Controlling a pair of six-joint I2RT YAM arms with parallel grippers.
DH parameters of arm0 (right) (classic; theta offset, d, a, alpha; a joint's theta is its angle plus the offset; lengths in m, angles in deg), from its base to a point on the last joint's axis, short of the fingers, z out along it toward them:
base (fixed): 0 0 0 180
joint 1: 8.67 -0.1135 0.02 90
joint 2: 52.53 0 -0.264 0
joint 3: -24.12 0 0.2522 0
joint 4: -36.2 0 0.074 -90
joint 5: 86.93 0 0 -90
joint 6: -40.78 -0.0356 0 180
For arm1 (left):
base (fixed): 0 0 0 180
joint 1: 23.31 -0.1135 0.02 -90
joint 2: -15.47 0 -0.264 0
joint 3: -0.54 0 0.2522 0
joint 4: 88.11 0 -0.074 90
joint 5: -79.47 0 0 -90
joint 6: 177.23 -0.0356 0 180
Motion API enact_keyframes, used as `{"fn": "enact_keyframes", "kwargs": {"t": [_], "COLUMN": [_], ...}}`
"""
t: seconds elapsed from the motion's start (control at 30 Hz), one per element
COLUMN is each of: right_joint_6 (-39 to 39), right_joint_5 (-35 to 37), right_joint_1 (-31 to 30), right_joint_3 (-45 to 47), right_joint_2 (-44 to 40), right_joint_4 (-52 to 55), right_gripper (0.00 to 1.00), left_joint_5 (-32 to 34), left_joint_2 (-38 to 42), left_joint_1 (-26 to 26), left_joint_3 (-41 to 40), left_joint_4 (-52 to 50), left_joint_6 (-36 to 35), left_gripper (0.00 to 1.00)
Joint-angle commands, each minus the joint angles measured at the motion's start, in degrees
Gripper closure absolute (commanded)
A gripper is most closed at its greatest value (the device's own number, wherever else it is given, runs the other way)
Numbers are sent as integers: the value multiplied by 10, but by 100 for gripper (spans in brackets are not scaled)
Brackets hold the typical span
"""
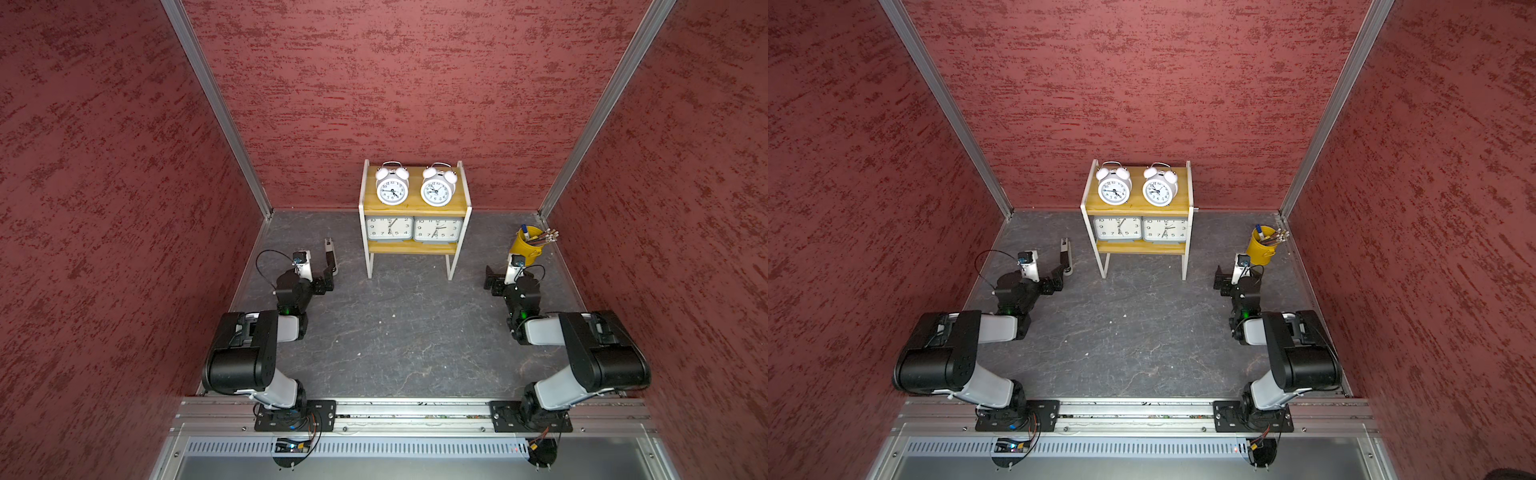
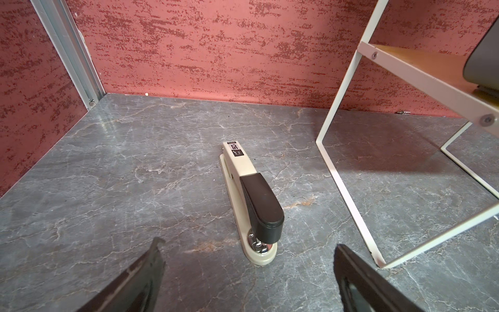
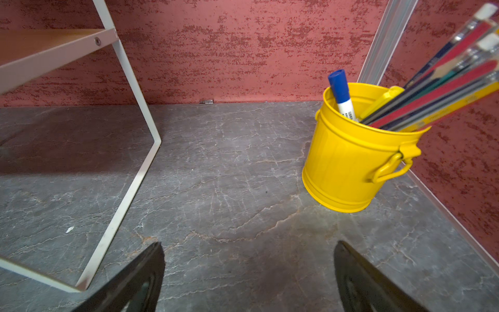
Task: Place the alarm clocks on the shelf by style
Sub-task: Reset both arms
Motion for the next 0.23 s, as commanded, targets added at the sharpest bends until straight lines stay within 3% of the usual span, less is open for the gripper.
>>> {"fn": "enact_keyframes", "kwargs": {"t": [0.0,0.2], "right_joint_6": [-3,-3], "right_joint_5": [8,8], "right_joint_1": [4,4], "right_joint_3": [-9,-8], "right_joint_2": [-4,-3], "right_joint_4": [0,0], "right_gripper": [2,2], "left_joint_5": [4,4], "left_joint_2": [1,1], "left_joint_1": [-1,0], "left_joint_3": [0,-1], "left_joint_4": [11,12], "left_joint_6": [-4,-4], "left_gripper": [0,0]}}
